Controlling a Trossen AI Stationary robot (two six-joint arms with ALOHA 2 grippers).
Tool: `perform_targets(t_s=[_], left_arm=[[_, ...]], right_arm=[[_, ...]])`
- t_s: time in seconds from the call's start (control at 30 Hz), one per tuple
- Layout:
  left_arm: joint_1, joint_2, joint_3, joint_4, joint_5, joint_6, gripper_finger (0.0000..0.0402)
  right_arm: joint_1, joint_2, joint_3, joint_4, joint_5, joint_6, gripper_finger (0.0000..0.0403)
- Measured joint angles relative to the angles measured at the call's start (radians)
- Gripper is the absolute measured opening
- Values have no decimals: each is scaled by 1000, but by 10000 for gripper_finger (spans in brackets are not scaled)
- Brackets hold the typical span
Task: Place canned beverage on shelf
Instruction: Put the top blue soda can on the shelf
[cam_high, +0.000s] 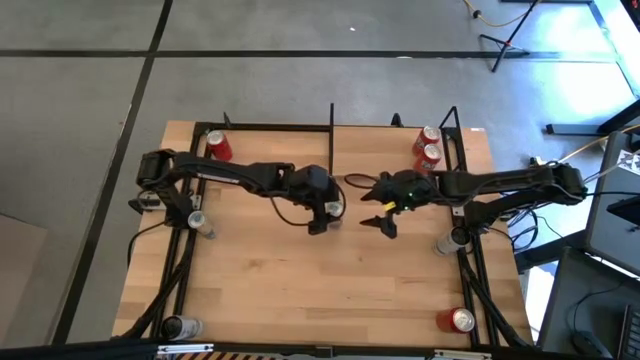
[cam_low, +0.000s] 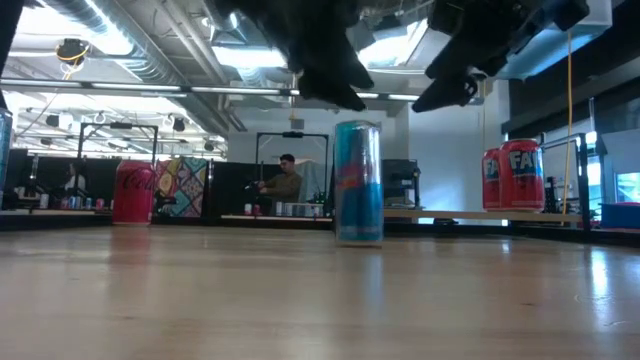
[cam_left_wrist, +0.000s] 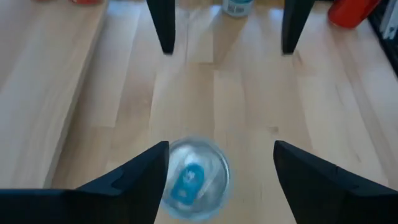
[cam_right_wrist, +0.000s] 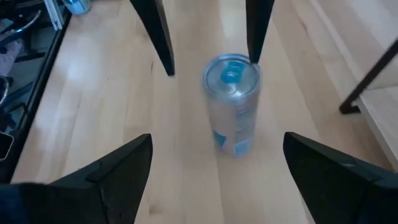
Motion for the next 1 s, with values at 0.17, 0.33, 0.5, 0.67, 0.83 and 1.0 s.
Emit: perform_targets(t_s=[0.17, 0.33, 0.5, 0.67, 0.83, 1.0], left_arm=[[-16, -31, 0, -43, -45, -20, 278], [-35, -87, -1, -205, -68, -103, 278], [-53, -190, -2, -372, -107, -147, 278], [-55, -318, -111, -444, -102, -203, 278], [-45, -459, -287, -400, -100, -275, 279], [-45, -547, -404, -344, -97, -316, 279]], right_arm=[[0, 49, 0, 69, -4, -7, 348], [0, 121, 0, 166, 14, -22, 348], [-1, 202, 1, 315, 43, -27, 348], [-1, 281, 1, 413, 77, -27, 348], [-1, 350, 1, 504, 105, -26, 348], [-1, 422, 0, 566, 117, -30, 348]])
